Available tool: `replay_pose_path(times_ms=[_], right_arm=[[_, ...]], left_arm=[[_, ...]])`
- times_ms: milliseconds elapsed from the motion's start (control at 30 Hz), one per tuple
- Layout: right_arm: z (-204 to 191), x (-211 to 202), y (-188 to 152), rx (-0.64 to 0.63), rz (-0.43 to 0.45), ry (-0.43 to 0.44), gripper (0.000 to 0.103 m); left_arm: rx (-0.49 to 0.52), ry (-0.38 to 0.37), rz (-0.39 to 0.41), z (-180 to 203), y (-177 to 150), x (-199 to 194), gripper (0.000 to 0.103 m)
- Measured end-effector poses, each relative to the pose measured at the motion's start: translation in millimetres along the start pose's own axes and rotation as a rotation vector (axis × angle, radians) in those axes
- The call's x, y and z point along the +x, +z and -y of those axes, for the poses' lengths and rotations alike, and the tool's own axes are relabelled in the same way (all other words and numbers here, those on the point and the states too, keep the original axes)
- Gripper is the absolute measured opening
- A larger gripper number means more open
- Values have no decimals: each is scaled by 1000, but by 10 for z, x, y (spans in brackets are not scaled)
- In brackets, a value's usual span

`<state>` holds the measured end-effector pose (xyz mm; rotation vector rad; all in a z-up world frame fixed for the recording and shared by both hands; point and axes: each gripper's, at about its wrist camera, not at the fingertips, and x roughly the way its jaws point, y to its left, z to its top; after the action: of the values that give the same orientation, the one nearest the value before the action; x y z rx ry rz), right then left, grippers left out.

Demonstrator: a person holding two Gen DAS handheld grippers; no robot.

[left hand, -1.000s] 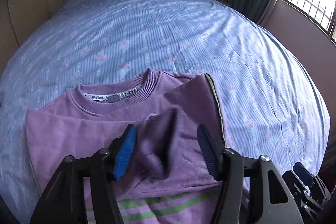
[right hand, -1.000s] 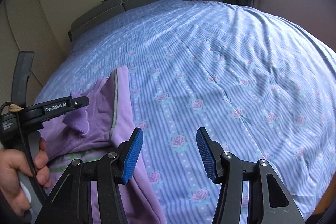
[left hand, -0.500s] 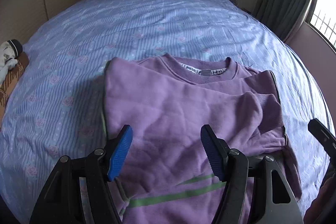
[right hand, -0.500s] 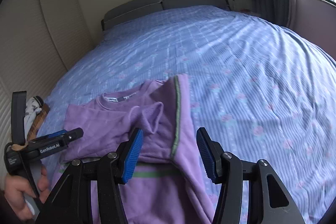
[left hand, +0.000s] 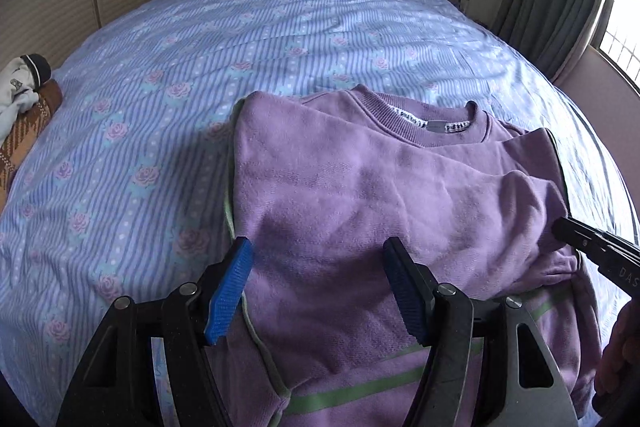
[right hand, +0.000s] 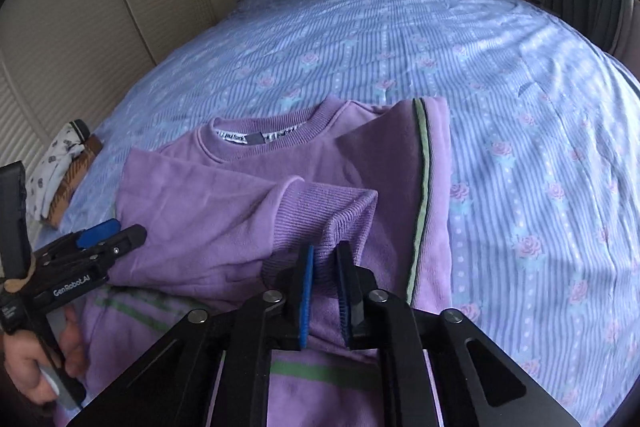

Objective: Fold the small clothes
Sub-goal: 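Grasp the ribbed hem of the sweatshirt with the right gripper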

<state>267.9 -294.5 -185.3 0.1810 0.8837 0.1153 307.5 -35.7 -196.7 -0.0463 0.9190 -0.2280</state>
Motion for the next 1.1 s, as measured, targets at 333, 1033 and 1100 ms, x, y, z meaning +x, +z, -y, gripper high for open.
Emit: replay_pose_path(times_ms=[333,1033,1100], right_arm=[[32,23,-199,9,-38,-78,16],[49,-1436,-1535,68,67,-221,52],[124,-1412,-1643,88,54,-230,52]], left_arm=[[26,16,7,-16,-61,-50,66],[-24,97,71,-68,-1549,-1468,66],[-47,108,65,-97,-1673,-1419,66]])
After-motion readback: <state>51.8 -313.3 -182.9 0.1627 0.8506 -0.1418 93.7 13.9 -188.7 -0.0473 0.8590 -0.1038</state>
